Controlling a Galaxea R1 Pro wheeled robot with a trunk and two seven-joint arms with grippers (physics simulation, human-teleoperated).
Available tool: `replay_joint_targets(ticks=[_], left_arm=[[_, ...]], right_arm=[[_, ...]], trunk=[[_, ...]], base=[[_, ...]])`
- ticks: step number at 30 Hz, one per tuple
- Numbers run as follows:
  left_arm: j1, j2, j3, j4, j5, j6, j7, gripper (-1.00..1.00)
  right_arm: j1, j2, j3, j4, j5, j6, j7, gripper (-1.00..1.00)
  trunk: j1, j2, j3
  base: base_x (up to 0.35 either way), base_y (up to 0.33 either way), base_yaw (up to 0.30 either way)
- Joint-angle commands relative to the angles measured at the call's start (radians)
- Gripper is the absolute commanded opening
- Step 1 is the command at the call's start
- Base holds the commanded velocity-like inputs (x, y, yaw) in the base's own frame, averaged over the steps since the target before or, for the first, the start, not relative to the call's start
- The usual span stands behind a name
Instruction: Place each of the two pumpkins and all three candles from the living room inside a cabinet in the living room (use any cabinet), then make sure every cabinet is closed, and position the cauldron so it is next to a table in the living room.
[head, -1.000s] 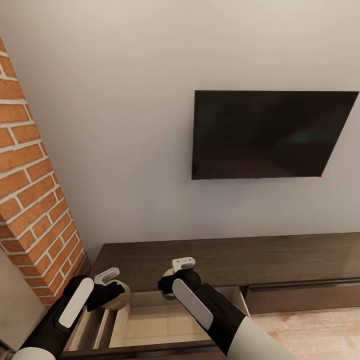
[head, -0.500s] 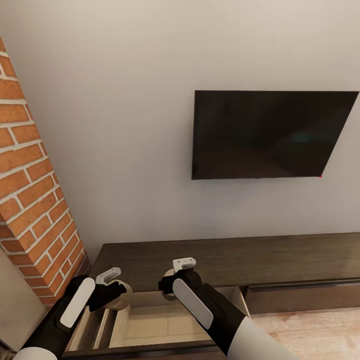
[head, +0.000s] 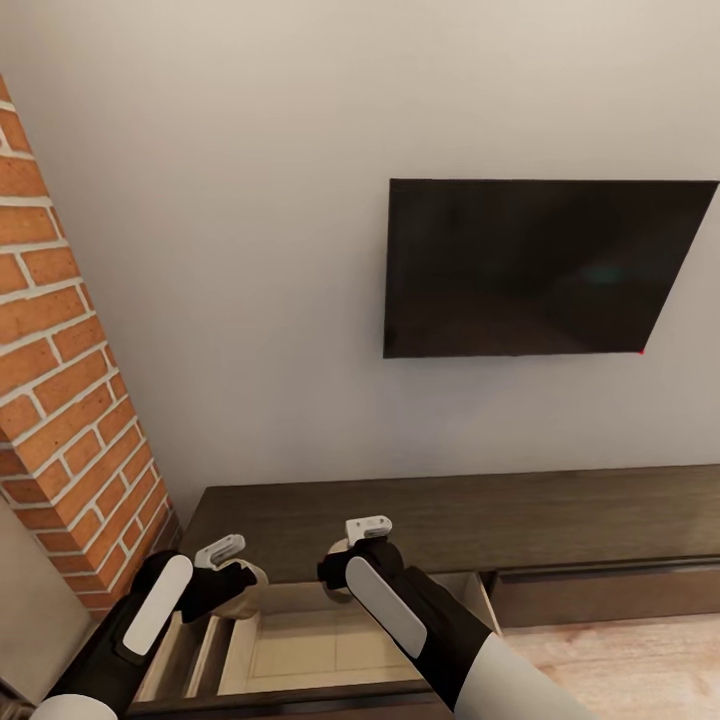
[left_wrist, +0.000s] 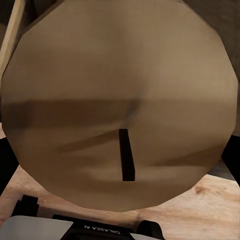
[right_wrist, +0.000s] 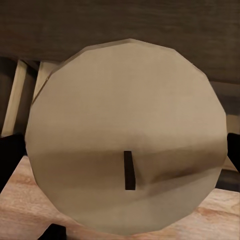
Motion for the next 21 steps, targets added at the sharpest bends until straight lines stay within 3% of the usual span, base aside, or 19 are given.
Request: replay_joint_targets(ticks=[1, 5, 10, 21], left_arm=[[-0.001, 0.0, -0.003, -0.001, 0.011, 0.001, 0.01, -1.0], [-0.001, -0.007, -0.003, -0.004, 0.012, 0.0, 0.006, -1.0], [-0.001, -0.037, -0.003, -0.003, 0.007, -0.001, 0.002, -1.0], [-0.001, -0.042, -0.004, 0.003, 0.013, 0.001, -0.006, -1.0]], right_arm=[[-0.001, 0.0, 0.001, -0.001, -0.013, -0.001, -0.011, -1.0], [-0.001, 0.0, 0.0, -0.001, -0.013, 0.005, -0.012, -1.0], [-0.001, 0.0, -0.003, 0.001, -0.013, 0.009, -0.015, -1.0], [-0.001, 0.0, -0.004, 0.004, -0.014, 0.011, -0.015, -1.0]], trunk=[[0.004, -0.008, -0.004], [0.019, -0.036, -0.017], [0.039, -0.071, -0.033], [0.081, -0.148, -0.067]], base=[[0.0, 0.0, 0.0], [0.0, 0.0, 0.0], [0.0, 0.0, 0.0], [0.0, 0.0, 0.0]])
